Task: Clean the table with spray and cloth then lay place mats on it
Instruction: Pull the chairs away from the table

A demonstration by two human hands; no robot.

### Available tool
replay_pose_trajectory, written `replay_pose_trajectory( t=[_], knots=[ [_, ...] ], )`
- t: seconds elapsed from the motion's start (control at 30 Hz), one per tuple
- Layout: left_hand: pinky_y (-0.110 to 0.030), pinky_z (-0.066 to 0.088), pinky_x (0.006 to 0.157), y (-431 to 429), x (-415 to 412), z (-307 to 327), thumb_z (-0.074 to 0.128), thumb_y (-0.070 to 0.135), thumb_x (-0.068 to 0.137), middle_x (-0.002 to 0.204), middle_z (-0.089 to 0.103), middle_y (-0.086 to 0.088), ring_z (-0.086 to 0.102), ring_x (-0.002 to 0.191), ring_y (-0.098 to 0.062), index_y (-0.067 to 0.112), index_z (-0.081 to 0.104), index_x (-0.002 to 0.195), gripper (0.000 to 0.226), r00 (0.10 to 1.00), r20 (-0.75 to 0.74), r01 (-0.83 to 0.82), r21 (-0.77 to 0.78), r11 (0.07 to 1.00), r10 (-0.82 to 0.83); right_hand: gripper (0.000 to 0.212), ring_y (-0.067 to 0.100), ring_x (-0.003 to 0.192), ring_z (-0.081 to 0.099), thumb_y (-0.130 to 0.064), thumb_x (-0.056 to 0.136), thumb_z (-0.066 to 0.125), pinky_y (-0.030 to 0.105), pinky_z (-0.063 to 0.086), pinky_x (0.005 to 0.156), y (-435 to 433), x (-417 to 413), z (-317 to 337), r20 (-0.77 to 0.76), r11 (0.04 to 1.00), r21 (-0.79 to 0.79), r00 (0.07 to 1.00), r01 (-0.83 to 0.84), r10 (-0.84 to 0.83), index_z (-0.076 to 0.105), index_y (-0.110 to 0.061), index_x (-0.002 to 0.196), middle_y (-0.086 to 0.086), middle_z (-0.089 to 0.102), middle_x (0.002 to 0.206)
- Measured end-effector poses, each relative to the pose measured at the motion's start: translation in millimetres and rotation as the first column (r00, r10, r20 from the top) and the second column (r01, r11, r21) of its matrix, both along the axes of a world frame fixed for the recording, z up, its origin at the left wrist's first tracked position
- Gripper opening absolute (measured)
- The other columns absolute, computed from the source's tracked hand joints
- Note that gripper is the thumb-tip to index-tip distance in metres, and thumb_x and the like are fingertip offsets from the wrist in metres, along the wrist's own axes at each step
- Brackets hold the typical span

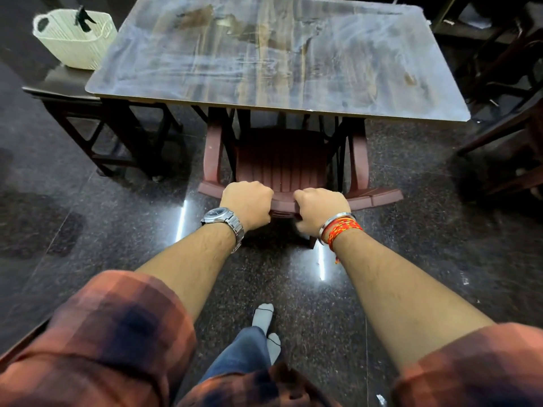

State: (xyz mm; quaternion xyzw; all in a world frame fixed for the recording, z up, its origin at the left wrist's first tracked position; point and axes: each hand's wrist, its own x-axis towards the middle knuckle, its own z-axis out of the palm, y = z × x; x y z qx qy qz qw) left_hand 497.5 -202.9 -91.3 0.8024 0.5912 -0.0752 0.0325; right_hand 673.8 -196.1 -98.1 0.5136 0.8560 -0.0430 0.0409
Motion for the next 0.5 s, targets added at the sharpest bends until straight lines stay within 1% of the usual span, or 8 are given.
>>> replay_pose_trajectory(
  t=[0.07,0.13,0.17,0.23,0.3,0.33,0.4,0.5],
  knots=[
    [-0.037,0.051,0.075,0.4,-2.6,1.5,0.052,0.052,0.075,0.092,0.07,0.001,0.067,0.085,-0.027,0.023,0.062,0.093,0.036,0.987,0.106,0.116,0.028,0.993,-0.119,0.05,0.023,0.103,0.059,-0.051,0.07,0.052,0.034,0.049,0.07,-0.9,7.2,3.7,-0.128,0.998,-0.012,0.99,-0.063,0.061,0.056,-0.021,0.11,-0.003,0.064,0.109],
    [-0.034,0.048,0.084,2.4,-3.3,5.5,0.048,0.059,0.079,0.1,0.071,0.001,0.066,0.089,-0.025,0.019,0.064,0.109,0.053,0.943,0.236,0.231,0.04,0.972,-0.234,0.063,0.019,0.116,0.052,-0.05,0.071,0.044,0.036,0.049,0.087,-0.4,14.4,8.6,-0.332,0.993,-0.059,0.94,-0.098,0.073,0.053,-0.019,0.125,-0.002,0.059,0.123],
    [-0.032,0.045,0.085,6.0,-2.3,8.4,0.049,0.06,0.081,0.106,0.071,-0.001,0.065,0.093,-0.025,0.015,0.063,0.117,0.059,0.919,0.297,0.26,0.043,0.965,-0.261,0.062,0.019,0.12,0.049,-0.045,0.073,0.043,0.035,0.046,0.095,1.7,17.9,10.4,-0.427,0.995,-0.065,0.903,-0.081,0.046,0.053,-0.016,0.127,0.0,0.057,0.127],
    [-0.032,0.045,0.088,18.8,3.7,15.8,0.049,0.06,0.083,0.12,0.068,-0.004,0.063,0.104,-0.026,0.012,0.056,0.13,0.067,0.877,0.404,0.264,0.044,0.964,-0.259,0.052,0.02,0.121,0.05,-0.036,0.082,0.044,0.034,0.042,0.101,10.8,25.2,13.0,-0.544,0.999,0.003,0.838,0.047,-0.038,0.056,-0.012,0.126,0.004,0.059,0.127],
    [-0.038,0.045,0.098,38.0,17.4,22.5,0.048,0.057,0.084,0.134,0.06,-0.007,0.059,0.116,-0.027,0.011,0.048,0.139,0.072,0.851,0.468,0.237,0.061,0.97,-0.238,0.044,0.022,0.124,0.05,-0.033,0.091,0.047,0.034,0.039,0.106,26.2,34.0,16.6,-0.551,0.976,0.078,0.824,0.205,-0.13,0.057,-0.008,0.126,0.008,0.059,0.129],
    [-0.04,0.042,0.103,50.0,27.0,25.2,0.049,0.055,0.086,0.14,0.055,-0.008,0.055,0.122,-0.027,0.01,0.045,0.142,0.072,0.853,0.466,0.215,0.093,0.972,-0.233,0.043,0.024,0.128,0.047,-0.03,0.093,0.049,0.033,0.035,0.109,36.6,40.3,20.1,-0.529,0.962,0.091,0.831,0.256,-0.171,0.055,-0.006,0.129,0.011,0.056,0.134],
    [-0.04,0.037,0.109,74.6,46.3,29.6,0.049,0.05,0.089,0.148,0.047,-0.01,0.047,0.131,-0.026,0.007,0.038,0.146,0.072,0.879,0.431,0.143,0.172,0.975,-0.205,0.048,0.024,0.138,0.034,-0.025,0.095,0.048,0.033,0.025,0.115,58.3,55.5,28.1,-0.45,0.946,0.098,0.862,0.308,-0.234,0.044,-0.004,0.139,0.012,0.043,0.146],
    [-0.042,0.026,0.116,112.8,76.8,36.1,0.042,0.051,0.094,0.158,0.028,-0.011,0.029,0.144,-0.024,0.007,0.024,0.152,0.075,0.916,0.371,0.064,0.243,0.968,-0.153,0.06,0.021,0.146,0.015,-0.028,0.095,0.045,0.04,0.016,0.118,92.1,84.7,45.2,-0.338,0.923,0.165,0.899,0.349,-0.279,0.027,-0.008,0.148,0.008,0.024,0.157]
  ],
)
